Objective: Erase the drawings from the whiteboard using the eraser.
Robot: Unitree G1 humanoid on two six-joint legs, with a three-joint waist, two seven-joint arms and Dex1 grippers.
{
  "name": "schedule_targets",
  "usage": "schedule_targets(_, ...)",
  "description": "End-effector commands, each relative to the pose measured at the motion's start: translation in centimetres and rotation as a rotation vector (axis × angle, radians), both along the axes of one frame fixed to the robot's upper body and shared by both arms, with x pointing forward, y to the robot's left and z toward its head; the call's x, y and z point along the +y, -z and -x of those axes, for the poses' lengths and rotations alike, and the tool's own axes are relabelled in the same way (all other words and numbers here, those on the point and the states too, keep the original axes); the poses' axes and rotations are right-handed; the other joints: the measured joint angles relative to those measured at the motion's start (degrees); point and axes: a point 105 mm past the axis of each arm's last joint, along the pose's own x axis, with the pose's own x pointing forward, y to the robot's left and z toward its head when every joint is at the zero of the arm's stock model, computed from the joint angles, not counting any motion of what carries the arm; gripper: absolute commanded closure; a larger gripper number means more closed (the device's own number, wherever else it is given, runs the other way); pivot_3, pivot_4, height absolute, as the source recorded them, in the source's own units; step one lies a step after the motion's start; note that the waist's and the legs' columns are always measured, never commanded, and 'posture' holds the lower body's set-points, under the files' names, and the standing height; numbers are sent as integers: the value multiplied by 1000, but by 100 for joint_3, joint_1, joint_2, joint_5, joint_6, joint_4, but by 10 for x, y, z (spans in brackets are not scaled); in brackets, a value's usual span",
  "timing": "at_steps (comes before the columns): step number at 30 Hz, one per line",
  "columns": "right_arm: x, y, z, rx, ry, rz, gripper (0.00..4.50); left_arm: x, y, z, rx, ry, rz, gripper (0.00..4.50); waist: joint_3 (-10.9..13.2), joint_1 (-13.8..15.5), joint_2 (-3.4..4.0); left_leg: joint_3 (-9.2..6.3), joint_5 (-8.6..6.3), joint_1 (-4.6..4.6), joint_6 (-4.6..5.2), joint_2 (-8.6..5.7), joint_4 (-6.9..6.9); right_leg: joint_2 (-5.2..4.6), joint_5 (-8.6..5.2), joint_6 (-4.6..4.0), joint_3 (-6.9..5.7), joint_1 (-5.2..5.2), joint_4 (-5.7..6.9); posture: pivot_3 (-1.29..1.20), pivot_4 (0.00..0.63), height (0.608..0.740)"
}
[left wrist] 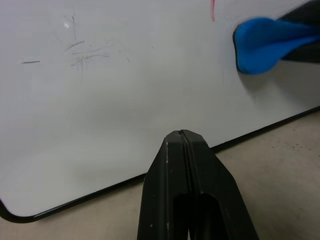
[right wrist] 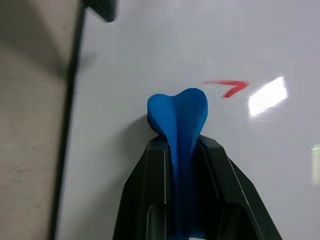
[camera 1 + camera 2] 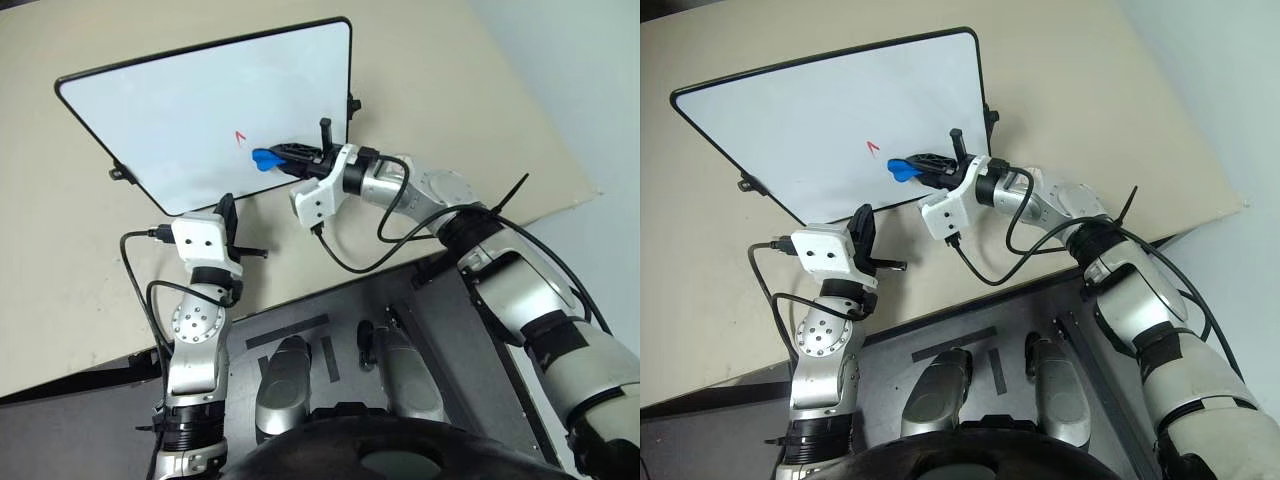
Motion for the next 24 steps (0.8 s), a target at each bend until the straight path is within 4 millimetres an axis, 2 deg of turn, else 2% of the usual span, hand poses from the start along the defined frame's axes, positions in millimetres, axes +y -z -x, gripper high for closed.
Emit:
schedule_targets(1,9,-53,3,-99,-28,-156,4068,-3,-7,0,-37,14,-6,4500,0,-1,0,0,0,-1,0,0,0,0,0,-1,0,-2,2,0,150,740)
schedule_targets(4,12,-56,4,-106,-34,-151,4068,-3,-7,0,-37,12,-5,4500,0,-1,0,0,0,-2,0,0,0,0,1,-2,0,-3,3,0,150,740)
schedule_targets(6,14,-48,5,-93,-38,-124,4068,-3,-7,0,-37,11,-5,4500,-1,-1,-1,0,0,-2,0,0,1,0,2,-2,0,-2,2,0,150,740)
schedule_targets(12,12,-7,2,-18,-18,3,4068,-3,-7,-1,-39,8,-3,4500,-1,0,-1,0,0,-3,0,0,1,0,1,-2,0,-3,2,0,150,740)
schedule_targets(15,9,5,1,0,-7,40,4068,-3,-7,-1,-39,7,-2,4500,-1,1,-1,0,0,-3,0,0,4,-1,6,-3,0,-2,3,0,150,740)
schedule_targets(22,4,5,0,12,0,36,4068,-3,-8,0,-41,6,-2,4500,-1,0,-1,0,0,-3,0,0,5,-1,18,-7,-1,-2,3,0,150,740)
schedule_targets(24,-2,7,3,62,-14,23,4068,-2,-8,1,-43,3,-4,4500,-1,4,-2,0,1,-3,1,0,6,-1,18,-6,-1,-2,3,0,150,740)
